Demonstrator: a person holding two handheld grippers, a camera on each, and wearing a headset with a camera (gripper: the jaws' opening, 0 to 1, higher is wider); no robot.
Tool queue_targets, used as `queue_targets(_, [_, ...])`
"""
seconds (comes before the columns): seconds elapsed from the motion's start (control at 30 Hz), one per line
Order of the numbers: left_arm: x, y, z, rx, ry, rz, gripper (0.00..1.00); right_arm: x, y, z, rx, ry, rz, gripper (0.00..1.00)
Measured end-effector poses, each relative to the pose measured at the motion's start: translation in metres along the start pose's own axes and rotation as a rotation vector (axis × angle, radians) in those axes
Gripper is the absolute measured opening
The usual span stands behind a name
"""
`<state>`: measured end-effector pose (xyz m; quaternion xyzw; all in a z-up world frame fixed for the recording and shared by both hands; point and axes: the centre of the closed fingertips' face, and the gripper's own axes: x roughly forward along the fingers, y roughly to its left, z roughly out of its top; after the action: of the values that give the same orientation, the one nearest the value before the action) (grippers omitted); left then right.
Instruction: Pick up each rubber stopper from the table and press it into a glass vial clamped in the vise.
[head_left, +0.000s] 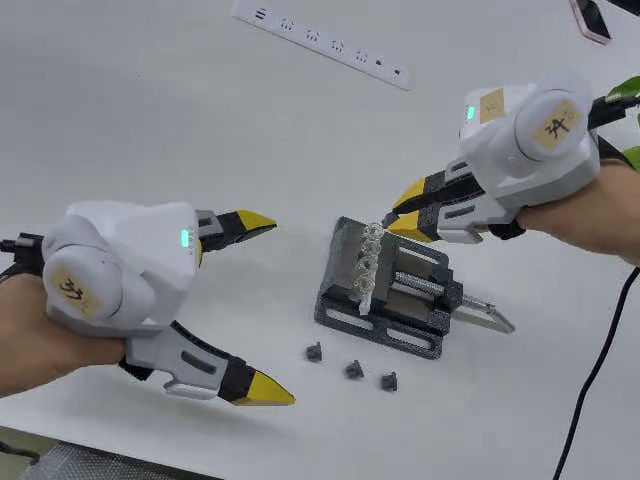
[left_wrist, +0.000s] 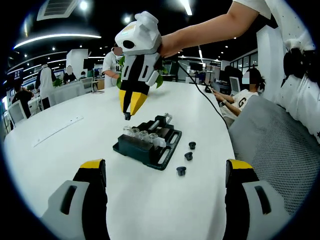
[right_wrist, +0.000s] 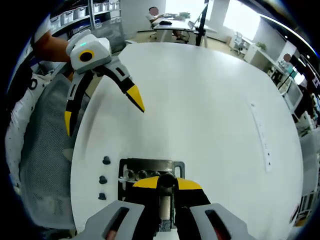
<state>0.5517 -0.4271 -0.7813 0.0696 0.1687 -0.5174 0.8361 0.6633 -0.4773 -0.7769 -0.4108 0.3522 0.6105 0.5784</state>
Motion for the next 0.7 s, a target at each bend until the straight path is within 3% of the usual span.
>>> queue_targets(0.27, [0.001, 0.003, 0.0, -0.006, -0.01, 0.001, 0.99, 0.013, -0.003, -0.004, 0.004, 0.022, 0.026, 0.06])
queue_targets(0.7, [-0.001, 0.005, -0.002, -0.015, -0.014, 0.003, 0.99, 0.019, -0.001, -0.007, -0.003, 0.039, 0.041, 0.06])
